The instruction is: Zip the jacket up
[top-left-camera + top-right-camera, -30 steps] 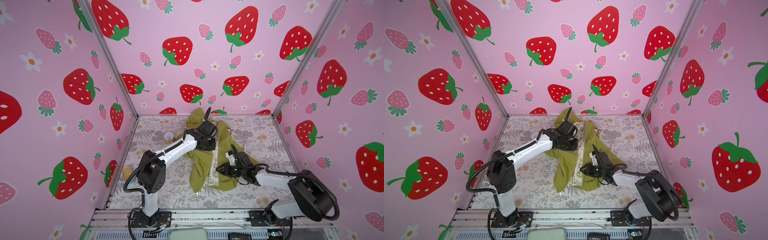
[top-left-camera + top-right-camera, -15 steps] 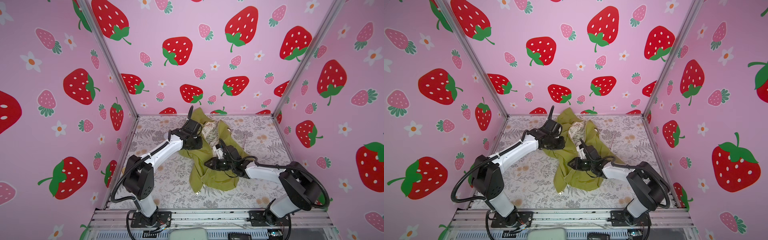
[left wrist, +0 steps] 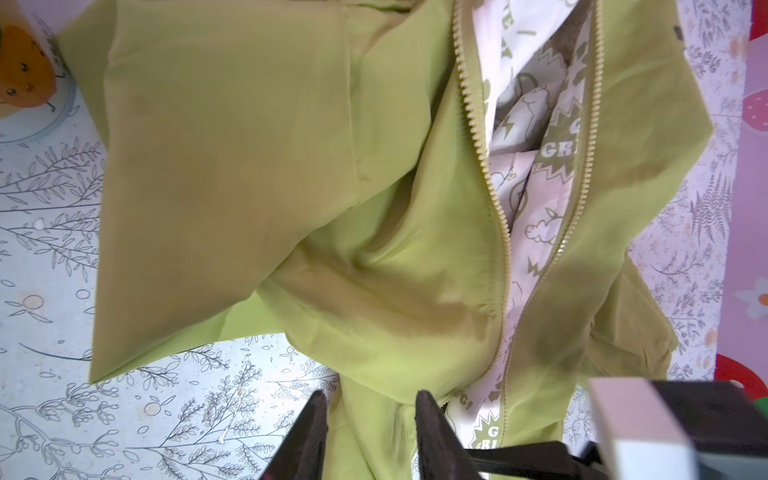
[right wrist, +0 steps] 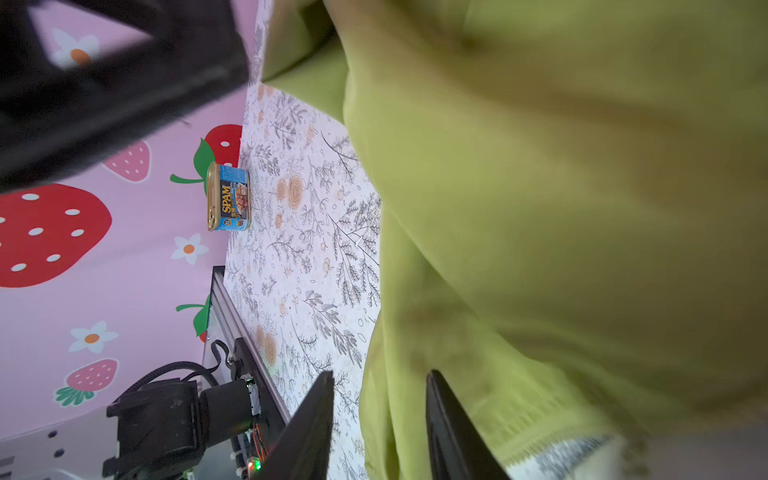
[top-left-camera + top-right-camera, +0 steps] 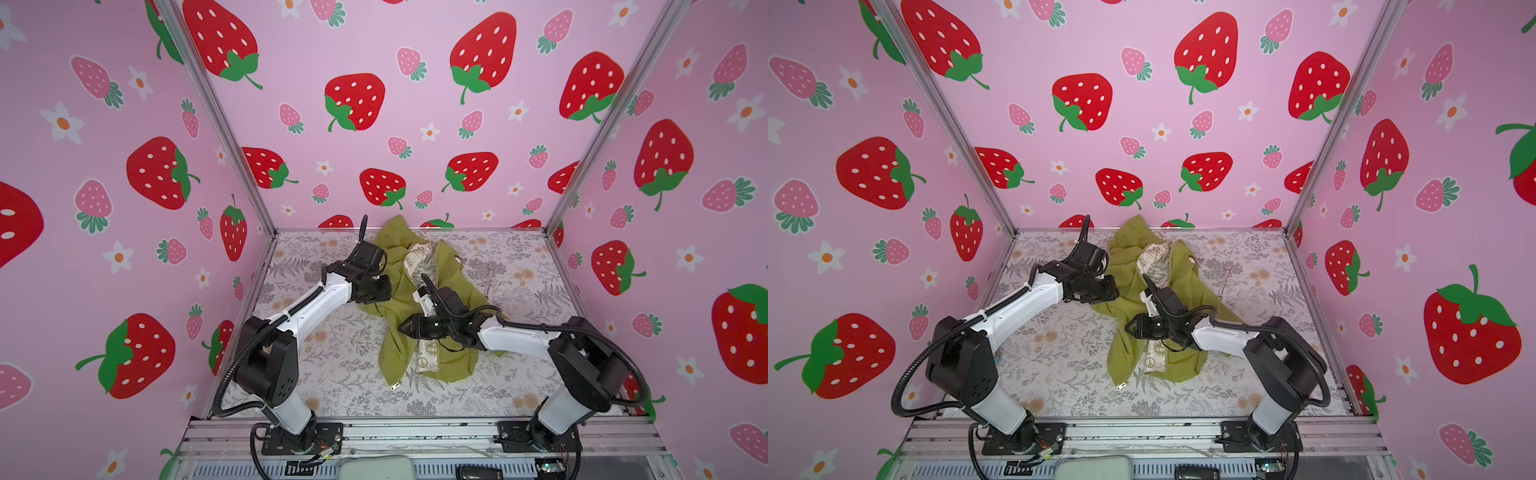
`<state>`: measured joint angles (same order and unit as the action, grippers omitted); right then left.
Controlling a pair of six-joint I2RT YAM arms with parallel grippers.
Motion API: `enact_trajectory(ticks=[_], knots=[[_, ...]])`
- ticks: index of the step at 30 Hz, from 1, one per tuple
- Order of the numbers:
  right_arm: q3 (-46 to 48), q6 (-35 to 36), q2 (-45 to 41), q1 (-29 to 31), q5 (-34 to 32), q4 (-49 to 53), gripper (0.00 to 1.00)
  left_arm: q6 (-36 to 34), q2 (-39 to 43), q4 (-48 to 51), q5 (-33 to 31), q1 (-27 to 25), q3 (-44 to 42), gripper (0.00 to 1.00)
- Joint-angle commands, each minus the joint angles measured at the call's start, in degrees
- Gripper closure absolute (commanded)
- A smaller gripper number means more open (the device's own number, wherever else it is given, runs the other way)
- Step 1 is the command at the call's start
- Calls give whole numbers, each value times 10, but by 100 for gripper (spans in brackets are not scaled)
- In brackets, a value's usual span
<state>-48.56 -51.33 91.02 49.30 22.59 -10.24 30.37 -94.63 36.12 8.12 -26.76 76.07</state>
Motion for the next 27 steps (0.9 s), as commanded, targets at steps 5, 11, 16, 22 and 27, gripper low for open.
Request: enact_trajectory(ticks=[5,11,16,22,27], knots=[[33,58,-111,-129,-49,132,50,-22,44,1,-47,-94,-30,51],[-2,91,-62,-186,-3,134,50,-33,35,-18,-119,-240,-48,43],[-36,100,-6,-207,19,123,50,-17,-9,-20,-151,-309,-39,38],[-31,86,31,-242,52,90,57,9,-89,9,-165,-354,12,36],[-5,74,32,-262,69,65,57,28,-139,16,-162,-366,40,34]])
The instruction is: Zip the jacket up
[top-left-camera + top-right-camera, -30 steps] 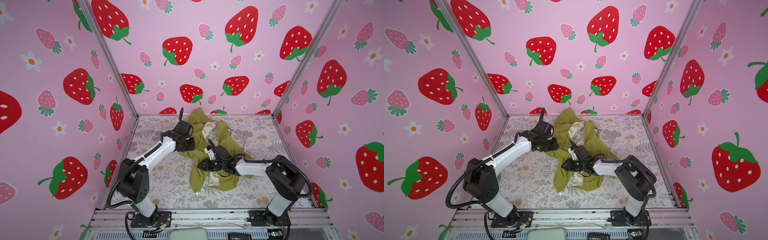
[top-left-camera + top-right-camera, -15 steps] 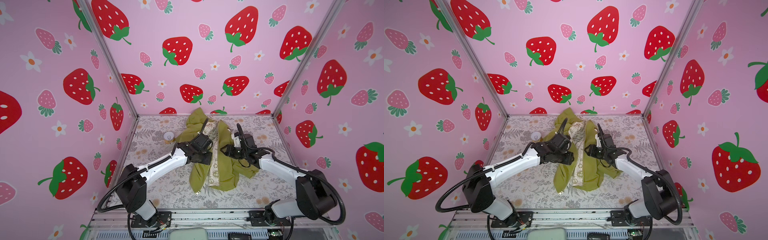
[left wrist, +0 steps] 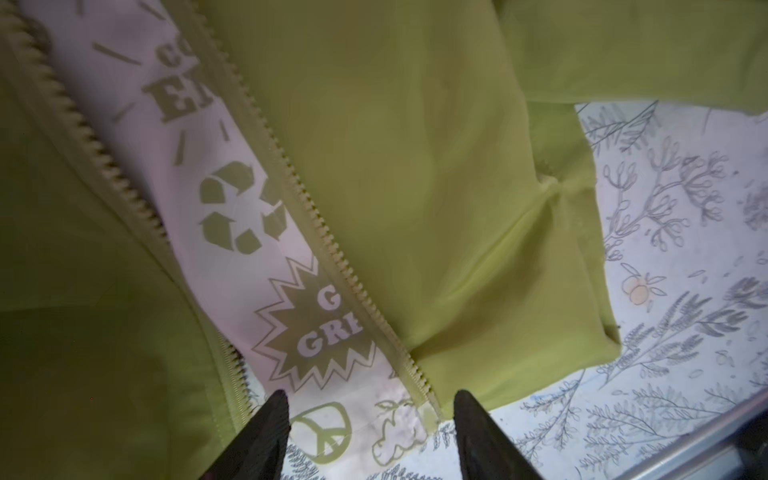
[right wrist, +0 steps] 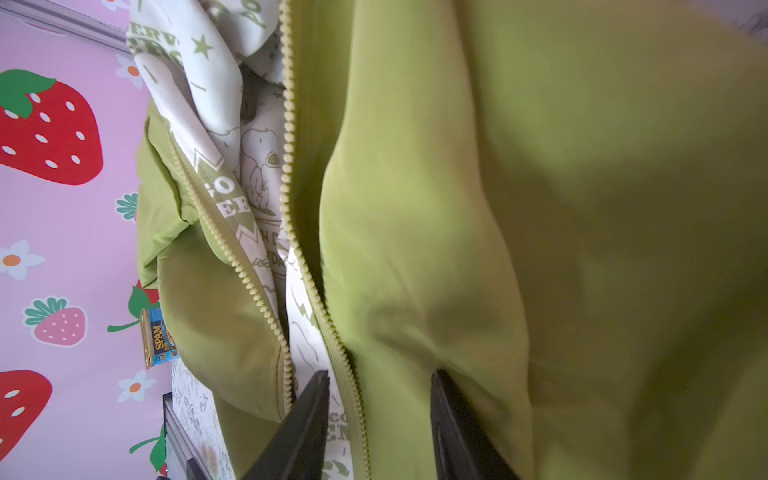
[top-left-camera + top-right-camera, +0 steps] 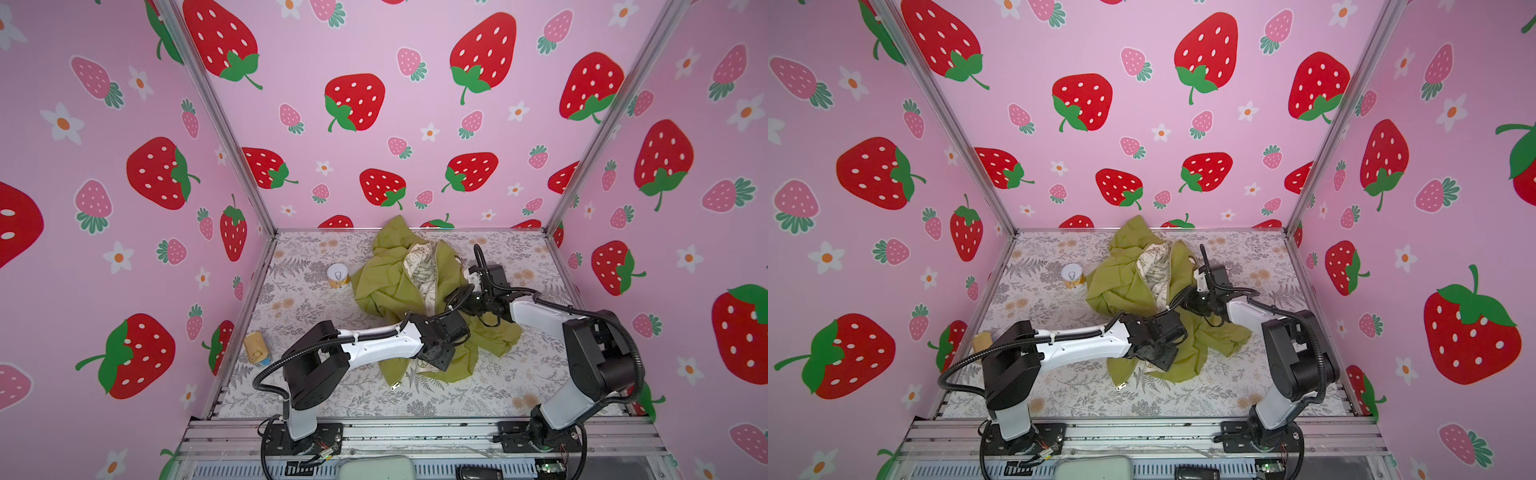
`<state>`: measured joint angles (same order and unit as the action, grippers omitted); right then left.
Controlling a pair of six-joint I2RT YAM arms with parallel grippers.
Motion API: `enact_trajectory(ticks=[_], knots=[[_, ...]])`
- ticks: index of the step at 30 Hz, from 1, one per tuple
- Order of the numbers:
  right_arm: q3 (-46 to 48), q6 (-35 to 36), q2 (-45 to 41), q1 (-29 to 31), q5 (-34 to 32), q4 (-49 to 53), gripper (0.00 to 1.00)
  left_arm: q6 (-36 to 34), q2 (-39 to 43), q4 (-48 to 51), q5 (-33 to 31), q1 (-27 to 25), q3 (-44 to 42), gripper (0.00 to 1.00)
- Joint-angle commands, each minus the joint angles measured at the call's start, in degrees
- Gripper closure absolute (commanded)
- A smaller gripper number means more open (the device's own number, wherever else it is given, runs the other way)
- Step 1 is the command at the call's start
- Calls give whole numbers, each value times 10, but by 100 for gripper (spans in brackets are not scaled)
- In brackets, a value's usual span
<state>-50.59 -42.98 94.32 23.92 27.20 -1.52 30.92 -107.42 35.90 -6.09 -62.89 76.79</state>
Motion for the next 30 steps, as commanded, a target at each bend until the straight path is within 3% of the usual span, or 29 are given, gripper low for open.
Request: enact_trajectory(ticks=[1,10,18,30], knots=[[20,-10,-2,-11,25,-25,57,26,-19,18,-17,-4,38,33],[51,-9,-3,-25,35,-43,58,62,-80,29,-22,-4,56,34],[65,-7,7,-29,35,-50,63,84,-78,18,-31,1,24,42],[73,-1,31,-30,27,-56,72,89,-33,-12,-21,21,-28,78]])
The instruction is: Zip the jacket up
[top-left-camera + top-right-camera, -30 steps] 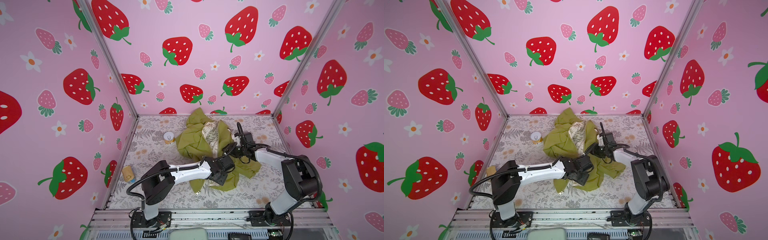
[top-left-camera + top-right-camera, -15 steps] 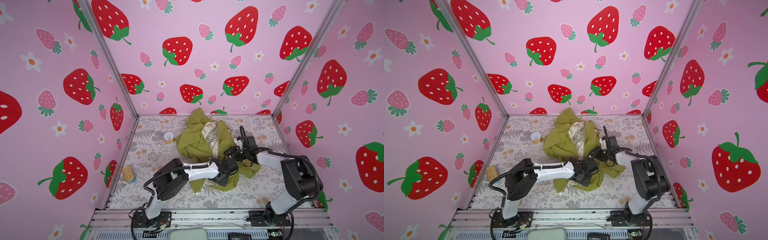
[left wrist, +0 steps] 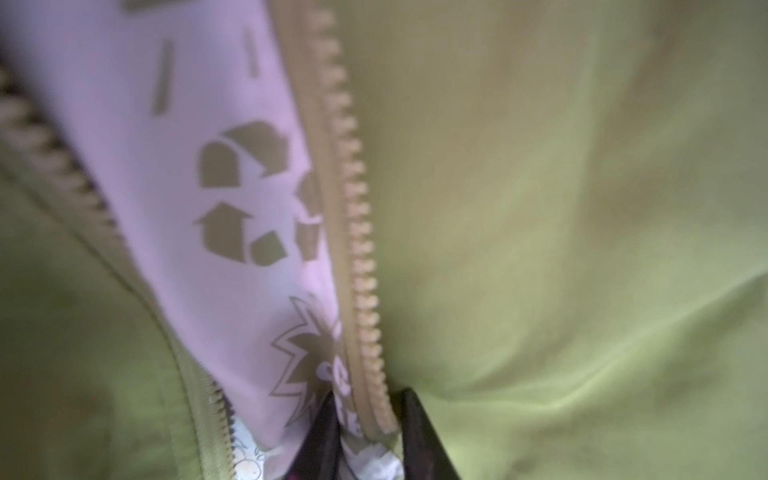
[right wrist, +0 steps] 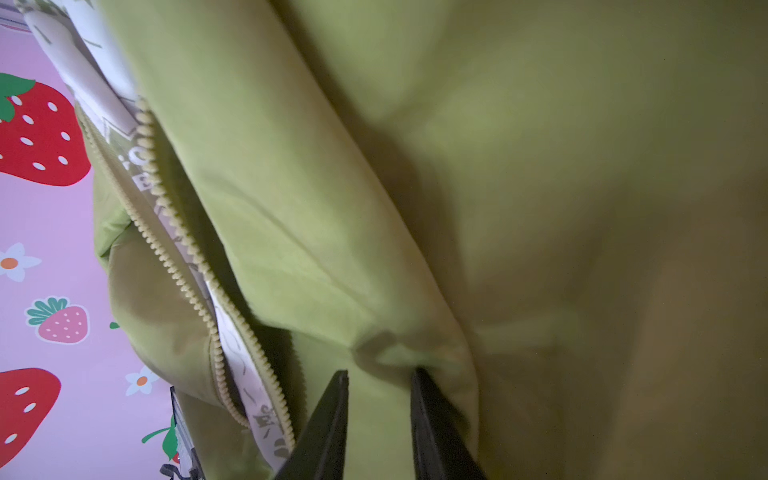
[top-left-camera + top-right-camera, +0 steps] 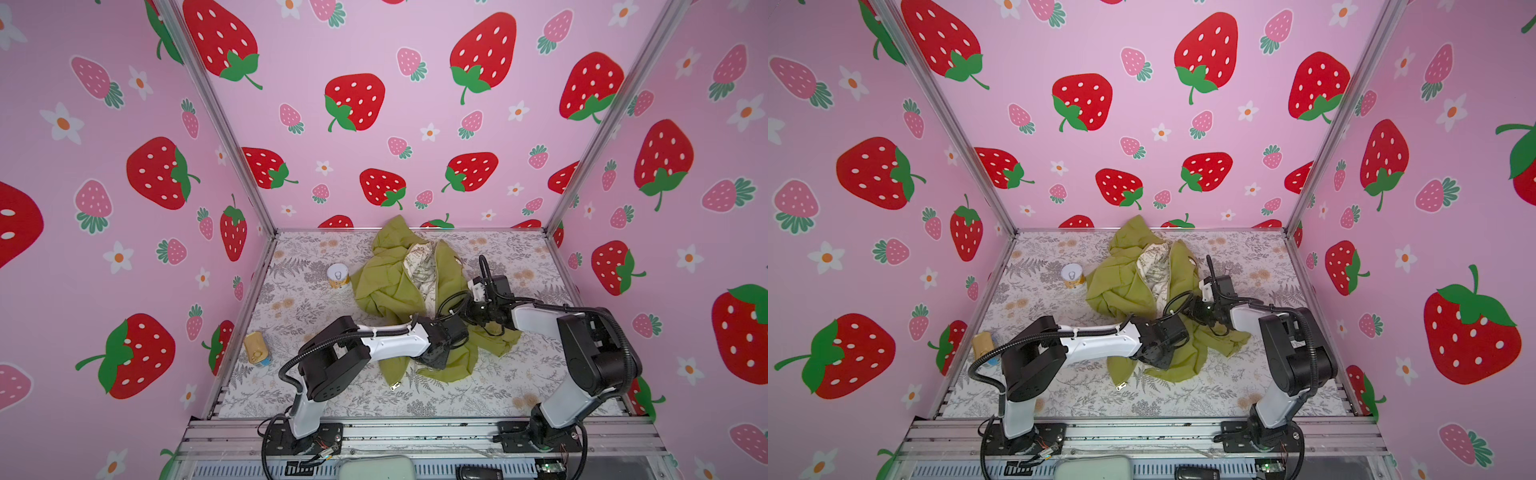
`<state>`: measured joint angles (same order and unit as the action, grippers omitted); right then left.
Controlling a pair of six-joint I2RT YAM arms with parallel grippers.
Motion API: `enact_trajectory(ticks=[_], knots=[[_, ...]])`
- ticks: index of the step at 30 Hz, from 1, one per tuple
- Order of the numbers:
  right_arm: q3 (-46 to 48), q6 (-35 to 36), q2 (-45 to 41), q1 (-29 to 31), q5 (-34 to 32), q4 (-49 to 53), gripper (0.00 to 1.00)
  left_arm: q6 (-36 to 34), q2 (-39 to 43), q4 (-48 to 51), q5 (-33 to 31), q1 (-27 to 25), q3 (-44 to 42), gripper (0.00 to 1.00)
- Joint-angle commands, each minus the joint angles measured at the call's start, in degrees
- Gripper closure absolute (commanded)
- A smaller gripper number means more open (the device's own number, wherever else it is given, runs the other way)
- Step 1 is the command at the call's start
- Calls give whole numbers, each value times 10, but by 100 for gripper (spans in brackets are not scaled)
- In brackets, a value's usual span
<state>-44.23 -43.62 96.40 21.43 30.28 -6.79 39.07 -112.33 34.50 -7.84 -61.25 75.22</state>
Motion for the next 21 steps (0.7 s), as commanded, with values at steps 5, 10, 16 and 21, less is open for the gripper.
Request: enact_trajectory(ticks=[5,10,16,21], knots=[[7,9,16,-5,-7,-2,73,-2,44,-13,17,13,-23,91],[4,11,23,-6,-10,0,74,-2,125,-81,66,26,-86,98],[-5,13,26,-7,-15,7,75,39,227,-203,153,70,-207,100],[-14,15,25,-7,-20,16,75,73,270,-271,196,94,-289,100]])
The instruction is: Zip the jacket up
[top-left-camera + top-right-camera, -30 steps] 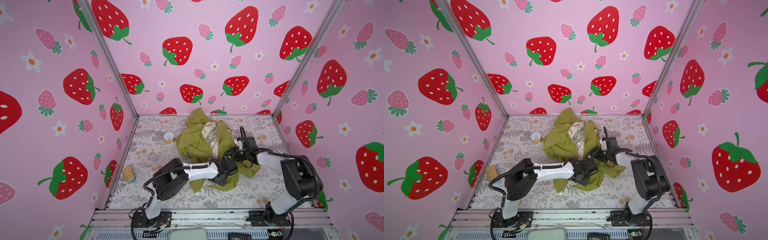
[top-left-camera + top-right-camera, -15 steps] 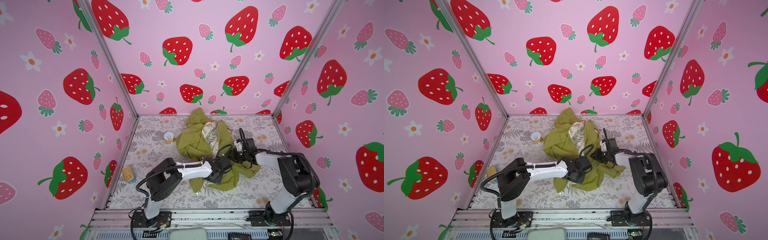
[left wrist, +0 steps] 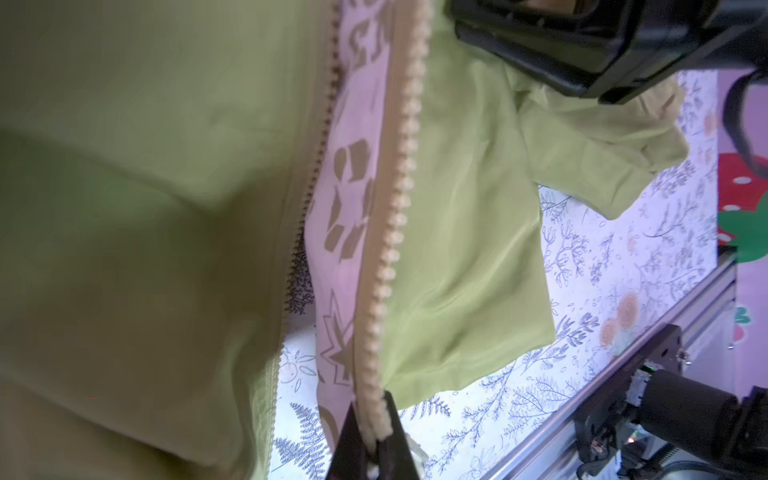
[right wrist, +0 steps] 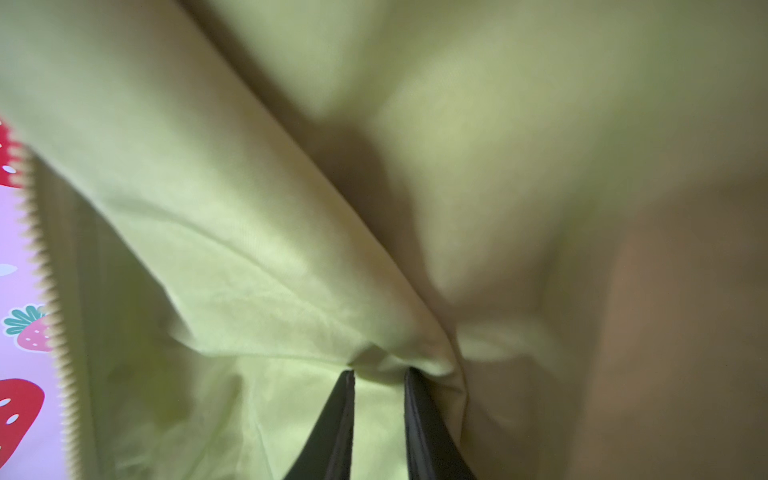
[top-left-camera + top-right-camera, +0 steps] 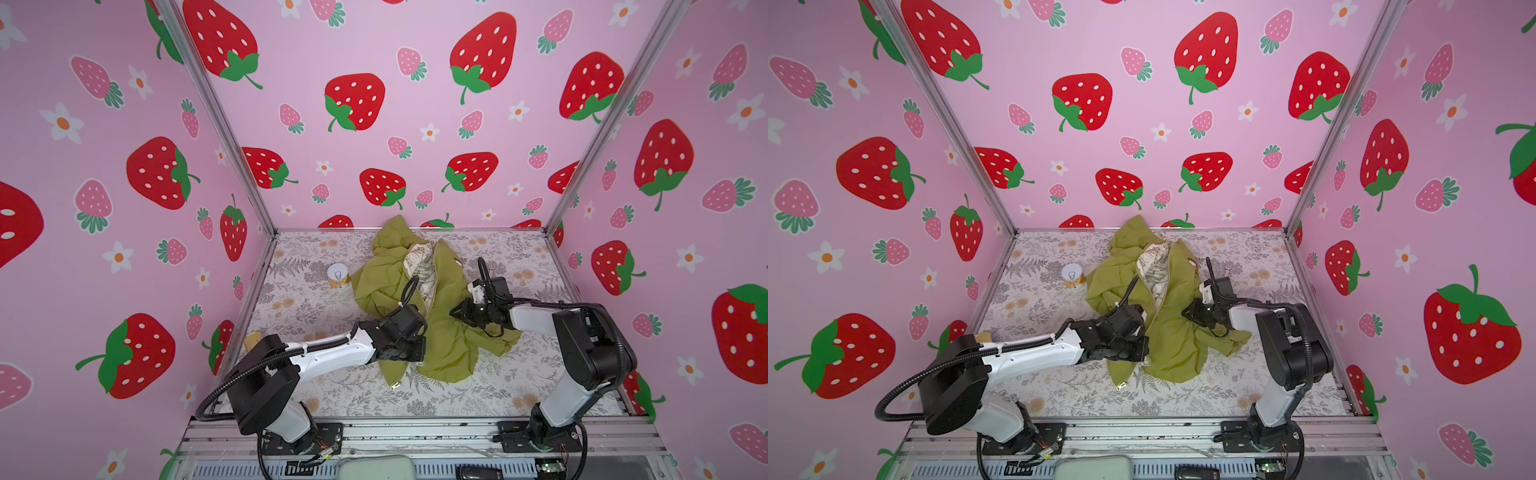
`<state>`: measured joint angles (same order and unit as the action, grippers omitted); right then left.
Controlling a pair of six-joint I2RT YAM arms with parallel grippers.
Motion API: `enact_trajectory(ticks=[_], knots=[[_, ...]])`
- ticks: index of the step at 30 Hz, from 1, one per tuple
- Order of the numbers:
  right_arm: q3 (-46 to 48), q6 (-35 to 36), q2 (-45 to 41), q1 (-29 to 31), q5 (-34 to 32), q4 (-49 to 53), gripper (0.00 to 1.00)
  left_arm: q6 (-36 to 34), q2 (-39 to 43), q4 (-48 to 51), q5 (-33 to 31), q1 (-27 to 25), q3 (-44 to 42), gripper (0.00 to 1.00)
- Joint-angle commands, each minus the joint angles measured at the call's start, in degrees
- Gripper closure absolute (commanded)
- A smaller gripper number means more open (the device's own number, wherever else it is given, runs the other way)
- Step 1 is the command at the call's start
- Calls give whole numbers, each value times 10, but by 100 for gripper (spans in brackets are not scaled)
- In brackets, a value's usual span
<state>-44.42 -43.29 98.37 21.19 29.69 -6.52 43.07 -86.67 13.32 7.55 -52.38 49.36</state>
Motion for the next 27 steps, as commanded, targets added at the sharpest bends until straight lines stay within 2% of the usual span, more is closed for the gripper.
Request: enact_trajectory(ticks=[1,6,11,18,21,27], knots=[[-14,13,6,-4,-14,15,75,41,19,-77,50,10,-47,100],[-25,19,6,-4,-18,27,75,86,40,-167,81,31,-124,98],[-34,23,2,-4,-25,41,75,94,69,-174,78,51,-156,79],[-47,37,-14,-4,-53,75,73,73,87,-133,77,69,-154,53],[-51,42,-31,-4,-69,92,67,53,102,-93,69,70,-136,46],[-41,62,-102,6,-109,148,49,2,149,31,22,70,-85,38]])
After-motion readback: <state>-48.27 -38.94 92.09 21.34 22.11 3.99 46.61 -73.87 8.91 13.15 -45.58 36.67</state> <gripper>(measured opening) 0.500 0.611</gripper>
